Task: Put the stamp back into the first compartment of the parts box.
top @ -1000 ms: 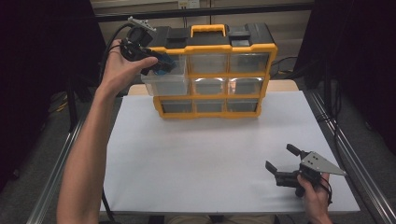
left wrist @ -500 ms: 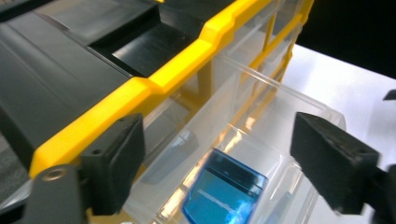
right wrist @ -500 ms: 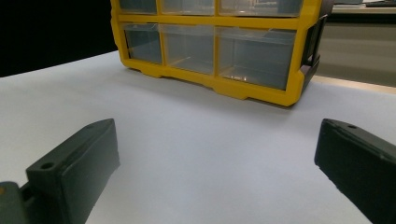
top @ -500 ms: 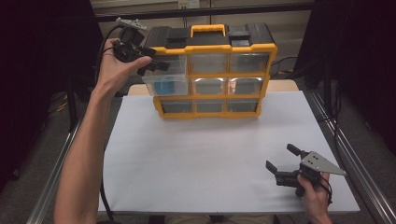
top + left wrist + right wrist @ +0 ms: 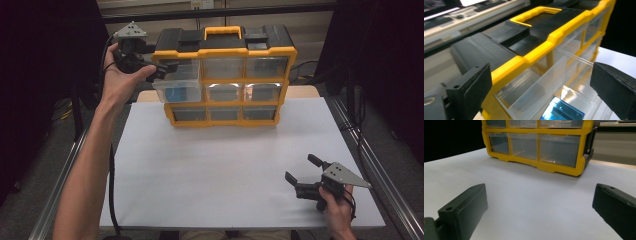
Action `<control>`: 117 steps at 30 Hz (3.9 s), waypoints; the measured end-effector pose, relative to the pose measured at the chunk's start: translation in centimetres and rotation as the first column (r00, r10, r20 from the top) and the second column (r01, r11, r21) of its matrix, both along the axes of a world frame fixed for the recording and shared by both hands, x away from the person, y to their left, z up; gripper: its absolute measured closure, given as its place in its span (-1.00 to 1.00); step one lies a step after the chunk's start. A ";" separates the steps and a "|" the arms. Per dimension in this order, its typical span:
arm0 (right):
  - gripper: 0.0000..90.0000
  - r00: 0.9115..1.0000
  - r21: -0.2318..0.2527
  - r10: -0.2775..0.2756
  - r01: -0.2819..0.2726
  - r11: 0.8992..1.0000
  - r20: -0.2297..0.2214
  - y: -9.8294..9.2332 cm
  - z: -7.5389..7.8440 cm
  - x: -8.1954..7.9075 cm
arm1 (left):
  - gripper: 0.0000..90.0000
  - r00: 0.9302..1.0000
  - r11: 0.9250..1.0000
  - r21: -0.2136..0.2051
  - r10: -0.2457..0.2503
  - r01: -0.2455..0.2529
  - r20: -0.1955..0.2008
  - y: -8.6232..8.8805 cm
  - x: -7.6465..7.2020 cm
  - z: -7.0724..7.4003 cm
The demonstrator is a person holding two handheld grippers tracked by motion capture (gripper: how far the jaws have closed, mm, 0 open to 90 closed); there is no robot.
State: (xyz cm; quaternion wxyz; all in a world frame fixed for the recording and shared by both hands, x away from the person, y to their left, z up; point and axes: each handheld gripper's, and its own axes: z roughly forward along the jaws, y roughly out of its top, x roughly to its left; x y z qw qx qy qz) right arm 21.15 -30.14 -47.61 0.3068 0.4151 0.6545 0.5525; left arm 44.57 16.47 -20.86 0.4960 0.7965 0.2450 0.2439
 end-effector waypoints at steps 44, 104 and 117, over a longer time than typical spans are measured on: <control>-1.00 1.000 -0.011 -0.002 0.003 1.000 0.008 0.3 0.2 -0.3 | -0.97 0.990 0.975 -0.214 0.093 -0.068 0.108 4.0 -7.5 -8.7; -1.00 1.000 -0.002 -0.009 0.010 1.000 0.016 0.1 0.3 -0.4 | -0.93 0.960 0.922 -0.267 0.271 -0.280 -0.069 7.8 -17.4 -25.3; -1.00 1.000 -0.014 -0.014 0.014 1.000 0.014 0.1 0.2 -0.2 | -0.93 0.939 0.878 -0.336 0.334 -0.340 -0.078 9.6 -19.1 -25.4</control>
